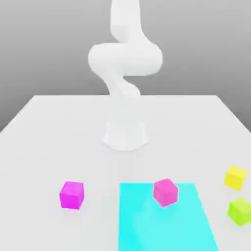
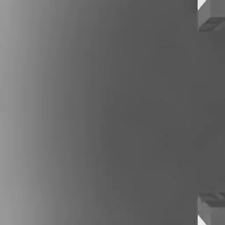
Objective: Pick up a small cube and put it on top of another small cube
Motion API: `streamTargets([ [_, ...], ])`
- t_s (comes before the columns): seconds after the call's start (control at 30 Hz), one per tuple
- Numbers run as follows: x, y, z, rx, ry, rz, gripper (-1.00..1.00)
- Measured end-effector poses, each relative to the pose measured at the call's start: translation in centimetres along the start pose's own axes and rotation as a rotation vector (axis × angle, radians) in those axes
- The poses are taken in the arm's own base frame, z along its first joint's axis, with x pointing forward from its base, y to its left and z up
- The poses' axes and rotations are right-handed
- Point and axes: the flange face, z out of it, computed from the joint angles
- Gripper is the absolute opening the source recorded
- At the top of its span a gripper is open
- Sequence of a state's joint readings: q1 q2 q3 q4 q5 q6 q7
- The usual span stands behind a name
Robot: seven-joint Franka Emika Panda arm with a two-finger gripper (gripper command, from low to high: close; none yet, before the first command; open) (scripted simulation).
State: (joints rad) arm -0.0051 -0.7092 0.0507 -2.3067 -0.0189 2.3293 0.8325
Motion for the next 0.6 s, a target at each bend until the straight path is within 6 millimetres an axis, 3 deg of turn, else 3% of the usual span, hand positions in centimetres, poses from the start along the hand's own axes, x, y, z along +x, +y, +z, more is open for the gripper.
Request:
streamTargets([
  [0.17, -4.4, -2.9, 9.4, -0.107, -0.081, -0.065, 0.00],
  [0.3, -9.1, -4.2, 16.2, -0.178, -0.150, -0.121, 0.00],
  [0.47, -16.2, -4.6, 23.8, -0.251, -0.247, -0.193, 0.00],
  [0.6, -23.1, -4.2, 28.7, -0.294, -0.337, -0.258, 0.00],
])
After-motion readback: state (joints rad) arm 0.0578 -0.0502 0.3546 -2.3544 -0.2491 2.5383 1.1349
